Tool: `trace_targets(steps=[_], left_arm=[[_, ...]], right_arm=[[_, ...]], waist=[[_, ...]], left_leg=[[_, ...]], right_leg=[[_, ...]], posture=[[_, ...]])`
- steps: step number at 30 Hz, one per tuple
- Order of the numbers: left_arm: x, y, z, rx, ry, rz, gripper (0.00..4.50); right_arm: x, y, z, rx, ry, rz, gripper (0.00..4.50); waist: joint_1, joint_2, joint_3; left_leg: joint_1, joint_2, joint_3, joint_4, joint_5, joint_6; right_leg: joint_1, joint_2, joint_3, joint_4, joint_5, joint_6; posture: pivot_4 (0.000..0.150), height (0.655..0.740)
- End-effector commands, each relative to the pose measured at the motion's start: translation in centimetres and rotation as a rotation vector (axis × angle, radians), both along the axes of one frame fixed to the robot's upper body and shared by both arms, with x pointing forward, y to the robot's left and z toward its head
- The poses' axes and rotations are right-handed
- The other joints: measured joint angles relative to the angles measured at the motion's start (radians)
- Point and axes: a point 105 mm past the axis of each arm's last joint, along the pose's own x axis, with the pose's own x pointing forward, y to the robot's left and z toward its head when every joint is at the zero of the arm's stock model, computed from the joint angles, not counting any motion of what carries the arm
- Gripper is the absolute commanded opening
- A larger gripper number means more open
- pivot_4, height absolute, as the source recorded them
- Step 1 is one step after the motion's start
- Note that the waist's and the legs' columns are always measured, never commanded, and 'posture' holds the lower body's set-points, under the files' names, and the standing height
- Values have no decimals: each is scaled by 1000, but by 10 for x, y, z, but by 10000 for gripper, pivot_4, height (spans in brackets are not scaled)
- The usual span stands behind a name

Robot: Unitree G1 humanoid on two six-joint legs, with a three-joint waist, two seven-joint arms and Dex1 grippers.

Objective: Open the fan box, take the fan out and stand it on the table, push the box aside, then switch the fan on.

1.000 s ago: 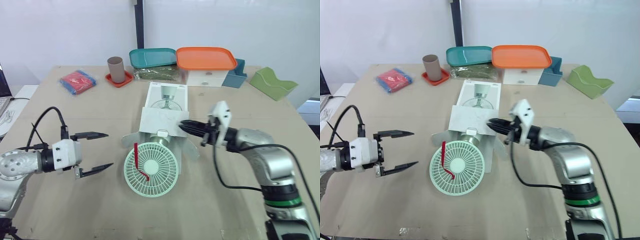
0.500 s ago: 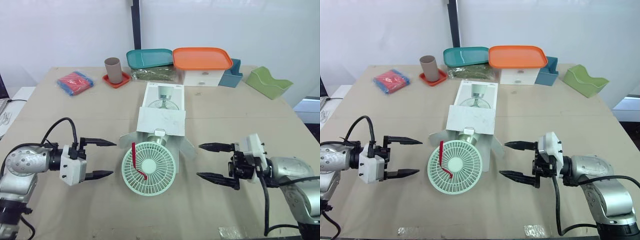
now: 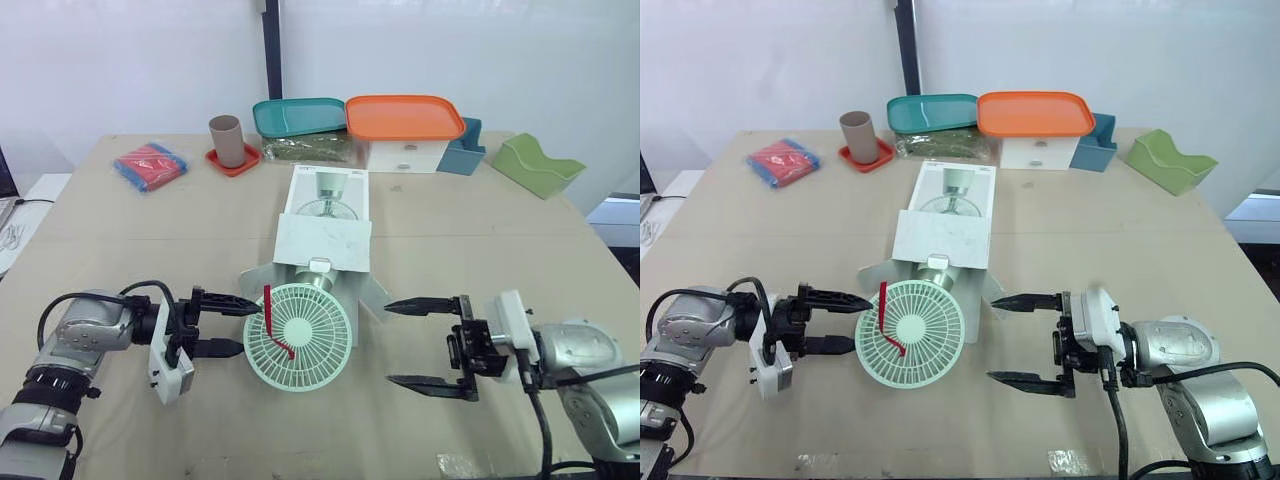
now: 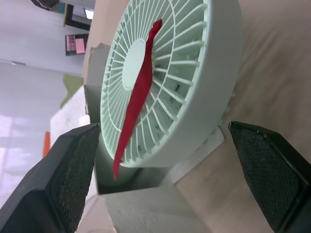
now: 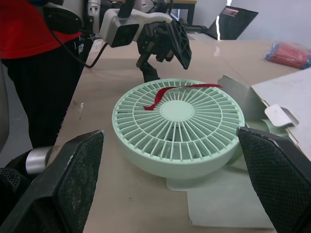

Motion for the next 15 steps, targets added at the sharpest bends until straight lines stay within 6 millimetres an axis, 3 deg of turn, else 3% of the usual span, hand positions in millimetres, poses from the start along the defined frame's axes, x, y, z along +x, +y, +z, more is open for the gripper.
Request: trace_targets(steps=[1,15], left_arm=[[0,-9,0,-27,-62,-31,45000],[-9,-26,-12,-86,-171,-87,45000]], right_arm=[[1,10,9,-4,-119,23,44815],[7,17,7,-24,-125,-8,44815]], waist=[[0,0,0],[0,0,0]], left_leg=[[0,0,0,0,0,0],[0,0,0,8,-1,2]], right_leg=[[0,0,0,0,0,0],[1,0,0,5,0,1]], posture=[[1500,7400],[1500,7400]])
